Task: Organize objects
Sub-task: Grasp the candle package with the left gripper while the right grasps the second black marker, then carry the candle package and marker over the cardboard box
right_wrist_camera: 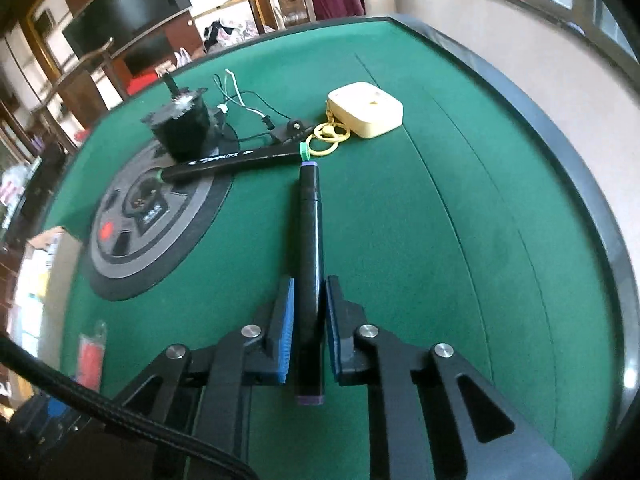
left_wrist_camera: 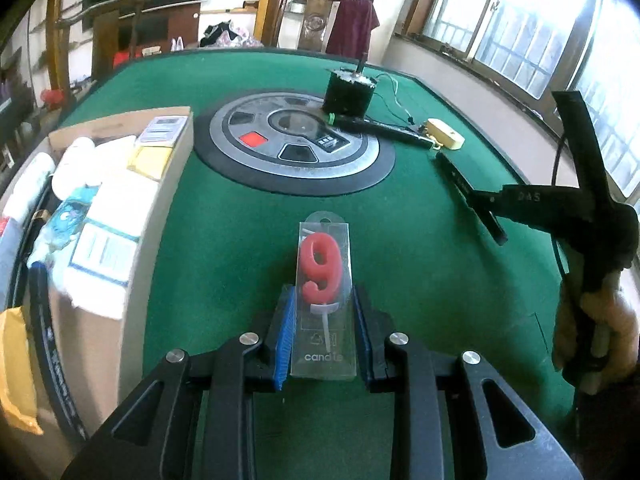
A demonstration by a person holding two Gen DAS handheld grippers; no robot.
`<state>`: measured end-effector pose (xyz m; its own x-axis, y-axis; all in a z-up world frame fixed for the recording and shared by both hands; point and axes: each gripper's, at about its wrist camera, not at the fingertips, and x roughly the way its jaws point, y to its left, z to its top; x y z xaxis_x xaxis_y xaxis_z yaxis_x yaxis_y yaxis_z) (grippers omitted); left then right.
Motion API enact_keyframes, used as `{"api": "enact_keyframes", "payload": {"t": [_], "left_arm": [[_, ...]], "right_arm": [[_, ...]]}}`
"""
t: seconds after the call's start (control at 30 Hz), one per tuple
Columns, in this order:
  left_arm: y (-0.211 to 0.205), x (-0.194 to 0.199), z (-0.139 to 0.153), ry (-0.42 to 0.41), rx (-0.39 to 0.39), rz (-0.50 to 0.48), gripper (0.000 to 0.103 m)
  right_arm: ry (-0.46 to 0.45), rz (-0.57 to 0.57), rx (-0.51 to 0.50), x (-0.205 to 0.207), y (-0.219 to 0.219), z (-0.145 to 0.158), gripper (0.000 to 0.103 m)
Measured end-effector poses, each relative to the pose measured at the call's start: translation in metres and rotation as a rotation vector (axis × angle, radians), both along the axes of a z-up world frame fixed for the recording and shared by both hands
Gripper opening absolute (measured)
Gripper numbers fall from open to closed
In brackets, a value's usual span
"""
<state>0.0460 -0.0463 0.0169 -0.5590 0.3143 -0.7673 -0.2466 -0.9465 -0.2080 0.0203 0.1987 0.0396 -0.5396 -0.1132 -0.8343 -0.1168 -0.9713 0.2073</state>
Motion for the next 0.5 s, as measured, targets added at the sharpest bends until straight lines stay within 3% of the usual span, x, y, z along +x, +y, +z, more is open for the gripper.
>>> {"api": "enact_keyframes", "payload": {"t": [0.23, 0.5], "left_arm": [[-0.010, 0.023, 0.018, 0.046, 0.051, -0.003, 0.023], [-0.038, 0.046, 0.035, 0.063, 0.108, 0.036, 0.023]], "right_arm": [[0.048, 0.021, -0.094, 0.031, -0.004, 0.013, 0.012], [0.107, 0.077, -0.137, 0.058, -0.023, 0.036, 0.012]]}}
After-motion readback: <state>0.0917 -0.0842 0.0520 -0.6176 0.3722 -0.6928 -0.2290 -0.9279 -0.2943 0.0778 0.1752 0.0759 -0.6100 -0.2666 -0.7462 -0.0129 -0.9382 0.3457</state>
